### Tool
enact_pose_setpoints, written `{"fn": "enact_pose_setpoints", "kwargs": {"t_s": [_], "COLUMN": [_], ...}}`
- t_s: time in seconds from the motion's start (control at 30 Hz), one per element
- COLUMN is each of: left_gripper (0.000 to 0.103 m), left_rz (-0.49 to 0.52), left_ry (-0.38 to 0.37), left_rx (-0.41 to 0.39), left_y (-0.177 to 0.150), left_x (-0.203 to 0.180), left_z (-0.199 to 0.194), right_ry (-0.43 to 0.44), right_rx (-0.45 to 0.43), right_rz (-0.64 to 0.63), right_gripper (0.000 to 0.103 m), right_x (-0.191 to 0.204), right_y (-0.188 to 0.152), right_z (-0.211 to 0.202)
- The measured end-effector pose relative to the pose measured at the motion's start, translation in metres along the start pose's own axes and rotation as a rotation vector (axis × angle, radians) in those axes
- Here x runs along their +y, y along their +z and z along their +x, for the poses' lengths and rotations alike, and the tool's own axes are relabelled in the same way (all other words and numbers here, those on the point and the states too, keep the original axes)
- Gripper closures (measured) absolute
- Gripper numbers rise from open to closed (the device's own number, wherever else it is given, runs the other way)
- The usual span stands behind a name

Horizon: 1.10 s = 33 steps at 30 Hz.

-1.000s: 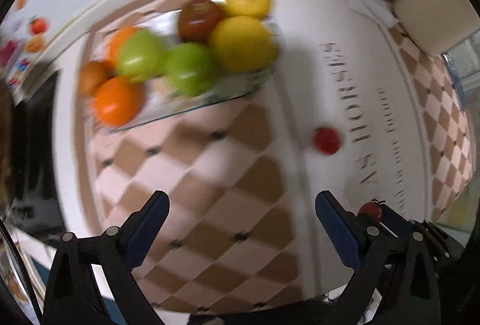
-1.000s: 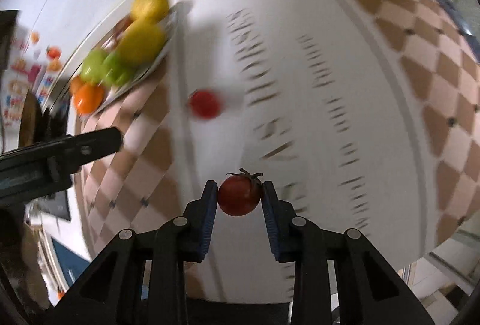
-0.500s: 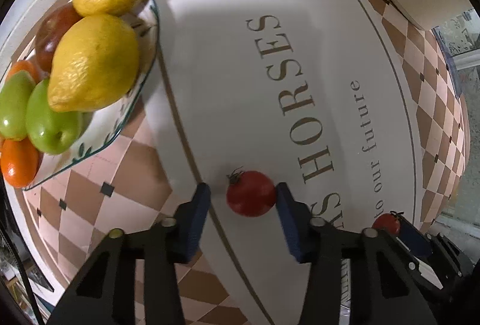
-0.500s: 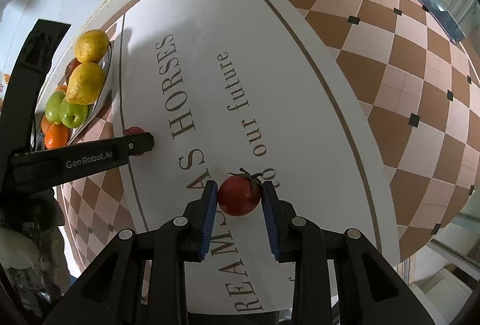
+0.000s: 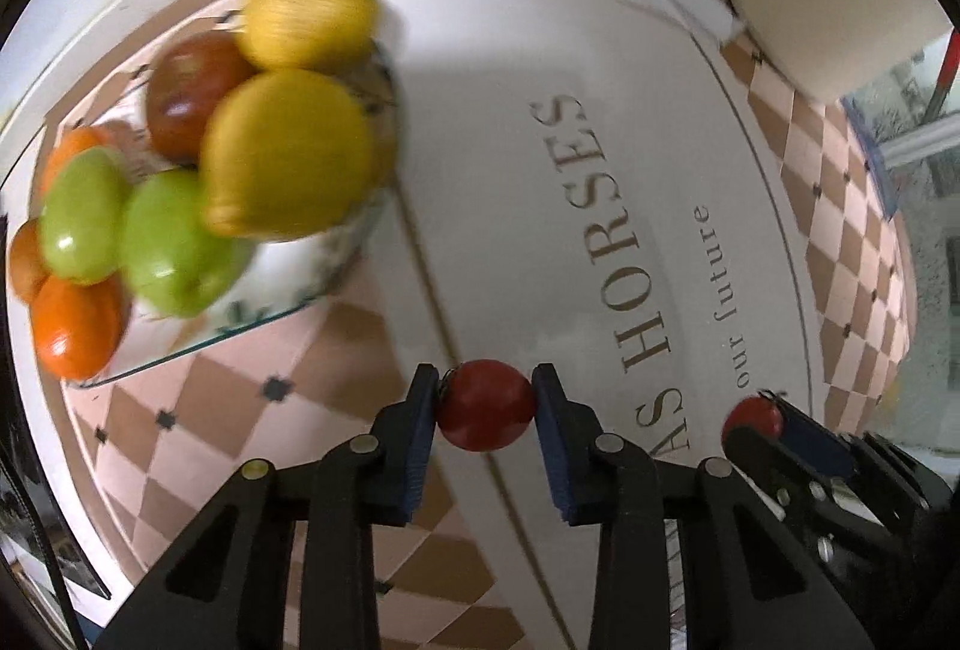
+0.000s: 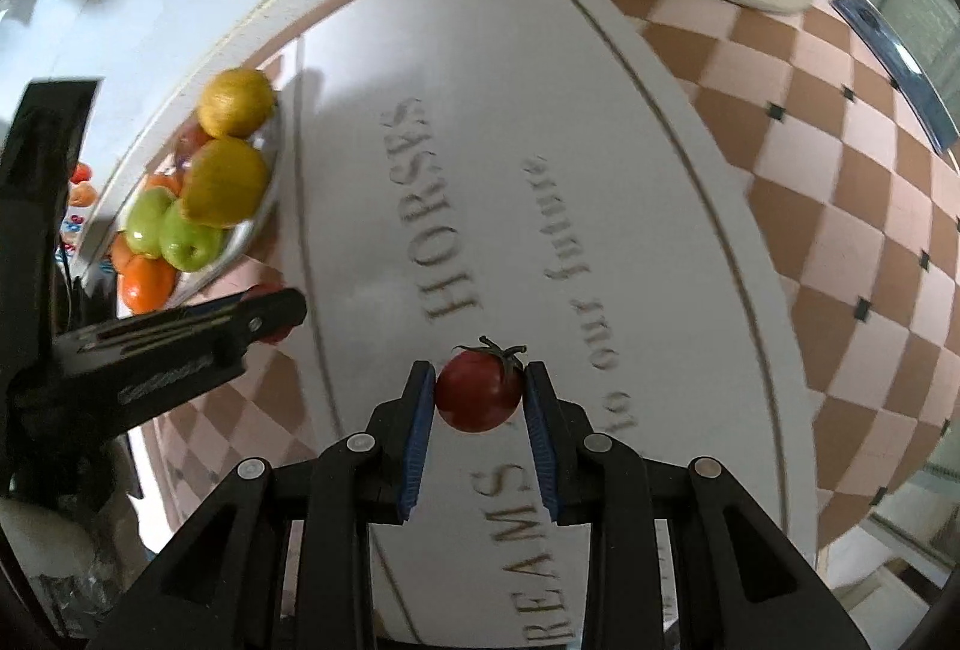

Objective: Organize fruits
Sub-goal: 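Place the cherry tomato on the plate while the right tool places its tomato there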

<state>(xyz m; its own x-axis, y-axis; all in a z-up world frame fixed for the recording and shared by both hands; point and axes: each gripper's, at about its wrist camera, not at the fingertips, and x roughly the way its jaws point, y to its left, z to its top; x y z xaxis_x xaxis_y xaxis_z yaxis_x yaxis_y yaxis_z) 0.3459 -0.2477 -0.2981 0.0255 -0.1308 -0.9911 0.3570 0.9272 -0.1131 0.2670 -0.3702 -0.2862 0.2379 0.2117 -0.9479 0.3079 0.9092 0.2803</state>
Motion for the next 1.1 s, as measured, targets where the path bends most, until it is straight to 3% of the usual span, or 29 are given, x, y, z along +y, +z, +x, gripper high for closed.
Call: {"fn": "enact_pose_setpoints", "kwargs": {"t_s": [0.27,0.53,0.8,1.1], "left_gripper": [0.074,0.074,0.074,0.073], "left_rz": [-0.156,-0.364,-0.524,-0.557], "left_ry": [-0.021,-0.046,-0.172,-0.182], "left_rx": [-0.11,-0.145,-0.082,-0.029], "left_y": [-0.018,-0.016,0.0,0.005], "left_x": [0.083,0.163,0.197,0.198], "left_z": [-0.066,-0.08,-0.05,-0.029], "right_ry": [0.132,0.309,0.302,0.247], "right_rx": [0.005,0.029,-0.005,-0.036], "right_rz": [-0.116,-0.081,-0.116,-0.158], "right_gripper": [0.07,0.07,0.07,0.069], "right_x": [0.069,0.112,0.134,0.147], "right_y": [0.022,0.045,0.05,0.052], "right_z": [0.017,0.062,0.081,0.082]}}
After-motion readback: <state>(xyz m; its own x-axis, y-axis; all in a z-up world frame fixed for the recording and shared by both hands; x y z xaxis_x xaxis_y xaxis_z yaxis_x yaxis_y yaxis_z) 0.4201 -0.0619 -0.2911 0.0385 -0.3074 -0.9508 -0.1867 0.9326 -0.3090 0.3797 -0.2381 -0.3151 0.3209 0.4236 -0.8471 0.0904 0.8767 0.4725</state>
